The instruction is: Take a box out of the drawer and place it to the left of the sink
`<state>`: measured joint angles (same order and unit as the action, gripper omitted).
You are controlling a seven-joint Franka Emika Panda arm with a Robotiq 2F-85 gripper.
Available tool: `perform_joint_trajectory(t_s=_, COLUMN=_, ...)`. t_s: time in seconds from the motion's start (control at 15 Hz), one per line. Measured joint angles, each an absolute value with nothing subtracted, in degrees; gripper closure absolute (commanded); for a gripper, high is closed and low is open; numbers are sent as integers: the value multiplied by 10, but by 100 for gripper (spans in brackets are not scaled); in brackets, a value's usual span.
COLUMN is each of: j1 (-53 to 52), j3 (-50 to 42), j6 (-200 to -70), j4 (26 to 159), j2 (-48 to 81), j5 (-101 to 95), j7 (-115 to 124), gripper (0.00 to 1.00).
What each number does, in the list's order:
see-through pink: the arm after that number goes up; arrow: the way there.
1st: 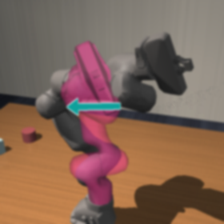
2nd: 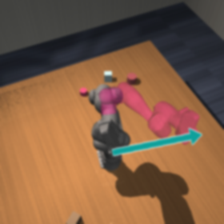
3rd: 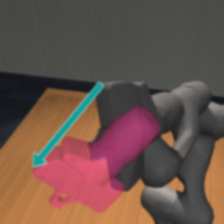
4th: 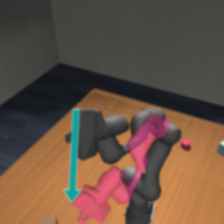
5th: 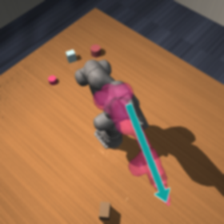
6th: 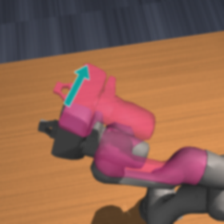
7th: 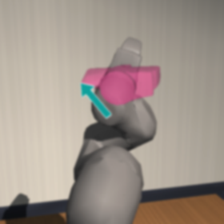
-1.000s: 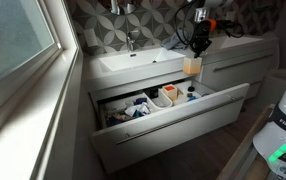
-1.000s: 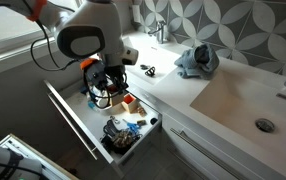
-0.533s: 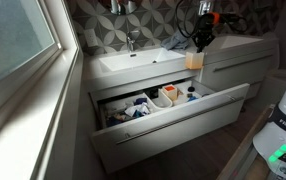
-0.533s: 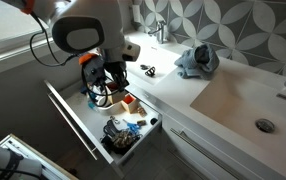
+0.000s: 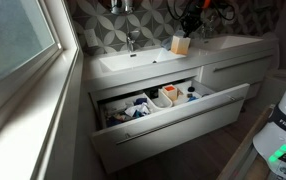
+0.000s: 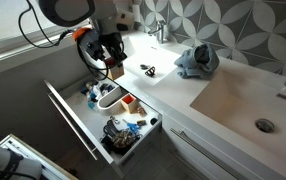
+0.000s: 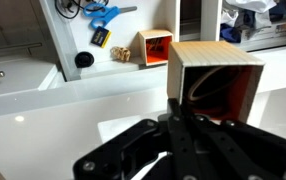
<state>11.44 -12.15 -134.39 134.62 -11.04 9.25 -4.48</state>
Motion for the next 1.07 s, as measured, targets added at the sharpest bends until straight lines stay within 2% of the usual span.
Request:
perform_joint_trajectory(t_s=0.27, j1=65, j3=-108, j6=-1341, j4=1310, j2=-136, j5=152, j7=-54, gripper=97)
perform_joint_trajectory(t_s=1.07, j1=28, j3=-80, j6=-1341, j4=1287, j2=-136, j5=149, j7=-115, gripper=99)
